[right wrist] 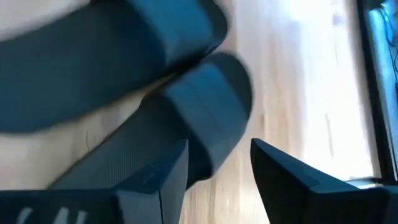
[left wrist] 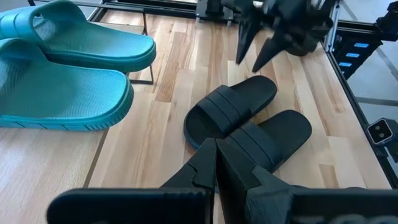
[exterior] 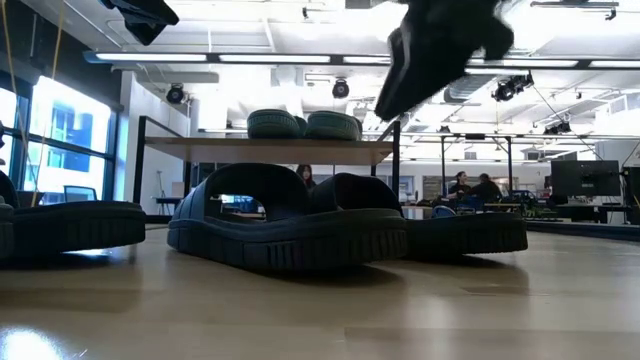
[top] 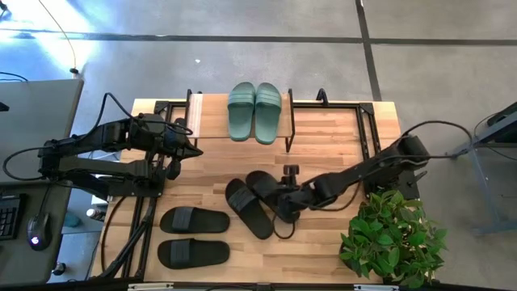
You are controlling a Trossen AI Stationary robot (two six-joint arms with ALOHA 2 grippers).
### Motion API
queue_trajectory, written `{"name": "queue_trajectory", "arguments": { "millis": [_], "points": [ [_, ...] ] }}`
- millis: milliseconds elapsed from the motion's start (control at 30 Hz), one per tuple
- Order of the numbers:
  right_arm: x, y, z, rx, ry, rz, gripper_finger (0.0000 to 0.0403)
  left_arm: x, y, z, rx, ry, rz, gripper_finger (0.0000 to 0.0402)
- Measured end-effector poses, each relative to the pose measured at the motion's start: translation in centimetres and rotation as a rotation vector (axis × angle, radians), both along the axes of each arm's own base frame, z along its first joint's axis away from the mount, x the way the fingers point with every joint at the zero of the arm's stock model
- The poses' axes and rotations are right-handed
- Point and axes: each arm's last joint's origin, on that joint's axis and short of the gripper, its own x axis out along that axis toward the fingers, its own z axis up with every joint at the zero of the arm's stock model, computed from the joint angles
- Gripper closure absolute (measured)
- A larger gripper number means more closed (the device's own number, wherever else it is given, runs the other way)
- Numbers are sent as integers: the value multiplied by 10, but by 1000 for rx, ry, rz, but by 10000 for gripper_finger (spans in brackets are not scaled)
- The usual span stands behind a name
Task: Pick and place slides into the shelf
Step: Put the black slide under the shelf
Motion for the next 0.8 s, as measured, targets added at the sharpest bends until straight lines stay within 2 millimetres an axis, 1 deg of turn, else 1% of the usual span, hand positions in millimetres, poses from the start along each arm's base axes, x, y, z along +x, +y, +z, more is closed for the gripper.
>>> {"name": "queue_trajectory", "arguments": {
  "millis": [133, 267, 333, 400, 567, 800],
  "points": [
    [8, 4, -28, -66, 98, 38, 235, 0, 0, 0, 0, 0, 0, 401],
    [12, 3, -49, -179, 146, 3, 244, 0, 0, 0, 0, 1, 0, 401],
    [13, 3, -53, -234, 141, -14, 248, 0, 0, 0, 0, 0, 0, 401],
    [15, 2, -55, -247, 145, -7, 250, 0, 0, 0, 0, 0, -1, 401],
    [20, -3, -57, -180, 159, 34, 252, 0, 0, 0, 0, 0, 0, 401],
    [34, -10, -56, -160, 80, 63, 252, 0, 0, 0, 0, 0, 0, 401]
  ]
}}
